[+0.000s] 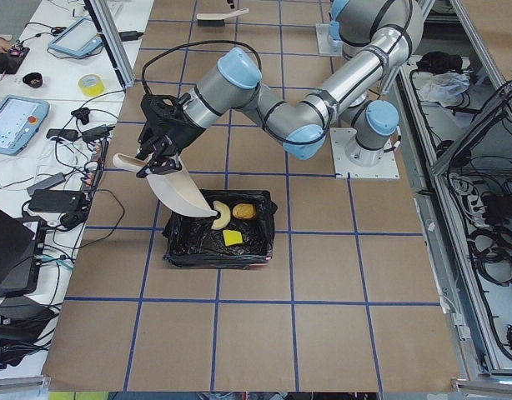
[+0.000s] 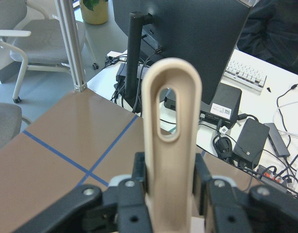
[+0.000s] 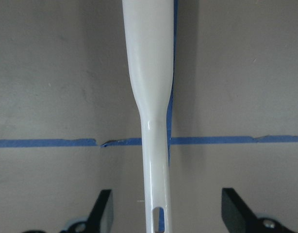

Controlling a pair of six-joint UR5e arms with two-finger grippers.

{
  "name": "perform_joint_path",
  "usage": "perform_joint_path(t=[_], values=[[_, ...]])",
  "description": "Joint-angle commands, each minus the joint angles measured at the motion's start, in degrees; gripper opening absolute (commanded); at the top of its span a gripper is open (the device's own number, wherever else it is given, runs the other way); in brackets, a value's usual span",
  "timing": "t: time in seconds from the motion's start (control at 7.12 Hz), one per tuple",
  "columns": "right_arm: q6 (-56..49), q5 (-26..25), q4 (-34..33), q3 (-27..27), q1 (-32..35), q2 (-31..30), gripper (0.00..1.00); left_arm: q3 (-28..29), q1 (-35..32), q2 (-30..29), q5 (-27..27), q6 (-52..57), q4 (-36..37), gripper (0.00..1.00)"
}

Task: Sweep and dump trash into bin
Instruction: 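Return the empty dustpan with the left gripper while the right releases the brush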

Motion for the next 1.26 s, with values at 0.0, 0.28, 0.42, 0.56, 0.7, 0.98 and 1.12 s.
perform_joint_path(t=[0.0, 0.28, 0.42, 0.56, 0.7, 0.98, 1.12], values=[[0.3, 2.5, 6.7, -4.8, 0.1, -6.9, 1.0, -0.2, -9.1, 1.8, 10.3, -9.3, -5.4, 0.0], [0.4, 2.6, 16.2, -8.4, 0.1, -14.0, 1.0, -0.2, -15.9, 2.2, 14.6, -28.0, -15.1, 0.0], [0.4, 2.6, 19.5, -8.3, 0.5, -17.9, 1.0, -0.4, -18.1, 1.9, 14.6, -37.5, -19.3, 0.0], [2.4, 2.9, 21.0, -7.8, 2.1, -20.6, 1.0, -0.6, -20.5, 1.7, 15.2, -45.3, -22.0, 0.0], [6.5, 7.0, 21.0, -8.0, 5.2, -21.0, 1.0, -1.0, -22.7, 0.7, 18.9, -48.4, -23.0, 0.0], [24.3, 7.0, 20.1, -9.1, 17.3, -20.9, 1.0, -6.6, -26.4, -0.8, 18.3, -63.0, -23.9, 0.0], [26.5, 7.0, 19.8, -10.1, 19.8, -20.2, 1.0, -7.6, -27.8, -2.2, 18.3, -66.0, -23.9, 0.0]])
